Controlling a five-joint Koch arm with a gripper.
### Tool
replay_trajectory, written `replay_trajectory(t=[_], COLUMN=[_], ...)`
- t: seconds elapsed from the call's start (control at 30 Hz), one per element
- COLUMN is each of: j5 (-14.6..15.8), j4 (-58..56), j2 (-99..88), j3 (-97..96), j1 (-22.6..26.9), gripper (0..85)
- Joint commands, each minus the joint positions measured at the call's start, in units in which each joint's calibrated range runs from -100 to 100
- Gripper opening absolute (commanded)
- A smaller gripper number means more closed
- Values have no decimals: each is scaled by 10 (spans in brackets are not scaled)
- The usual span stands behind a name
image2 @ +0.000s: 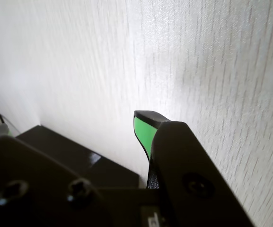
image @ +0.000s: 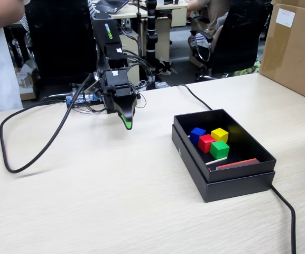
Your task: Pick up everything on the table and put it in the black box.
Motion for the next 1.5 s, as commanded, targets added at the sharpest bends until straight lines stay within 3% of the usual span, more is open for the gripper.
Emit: replay_trajectory(t=[0.0, 0.3, 0.4, 0.63, 1.07, 1.47], j5=[-12, -42, -67, -82, -77, -75], j4=[61, 144, 219, 272, 293, 240], j2=[-43, -85, -117, -192, -232, -229], j3=[-7, -100, -187, -296, -381, -387], j1=[-4, -8, -9, -11, -10, -5], gripper=[505, 507, 505, 501, 497, 499])
